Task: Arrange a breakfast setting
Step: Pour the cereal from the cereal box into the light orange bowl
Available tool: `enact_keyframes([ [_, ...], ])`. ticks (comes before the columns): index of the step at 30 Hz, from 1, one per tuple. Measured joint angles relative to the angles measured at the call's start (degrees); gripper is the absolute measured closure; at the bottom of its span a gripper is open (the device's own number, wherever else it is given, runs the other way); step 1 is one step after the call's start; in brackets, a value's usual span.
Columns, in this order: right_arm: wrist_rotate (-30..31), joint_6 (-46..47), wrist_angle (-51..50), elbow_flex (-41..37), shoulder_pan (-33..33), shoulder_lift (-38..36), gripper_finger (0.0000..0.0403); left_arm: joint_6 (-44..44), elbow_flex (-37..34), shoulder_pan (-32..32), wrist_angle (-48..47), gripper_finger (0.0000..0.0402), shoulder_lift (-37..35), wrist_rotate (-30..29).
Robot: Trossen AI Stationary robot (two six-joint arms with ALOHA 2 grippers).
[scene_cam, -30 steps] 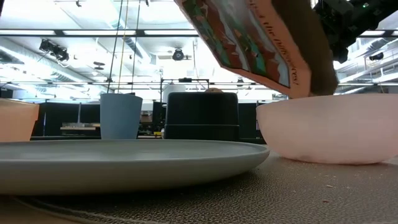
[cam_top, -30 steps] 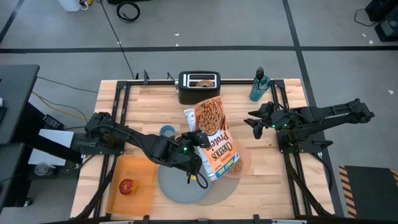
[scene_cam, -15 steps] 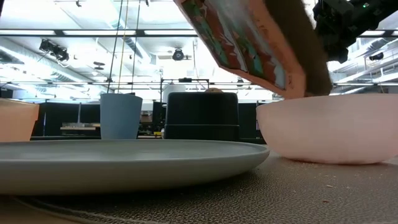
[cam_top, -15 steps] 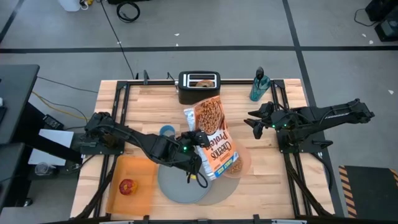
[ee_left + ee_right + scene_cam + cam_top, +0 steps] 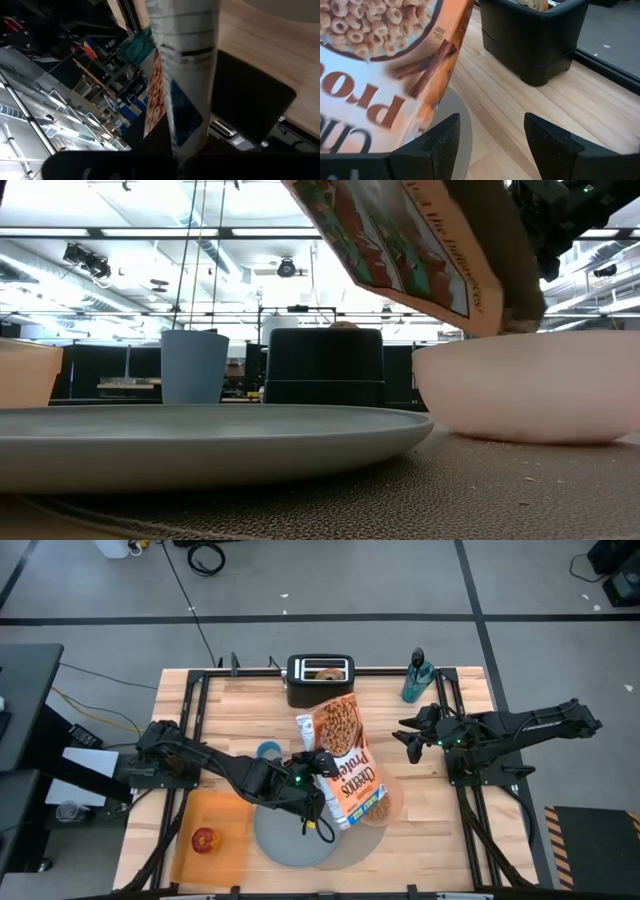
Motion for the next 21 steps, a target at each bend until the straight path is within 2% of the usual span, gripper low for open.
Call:
enact_keyframes([
  [21, -0.08, 0.01, -0.02, 0.0, -0.02, 0.68, 0.0175, -1.59, -0.01, 0.66, -1.21, 0.039, -0.01, -0.22],
])
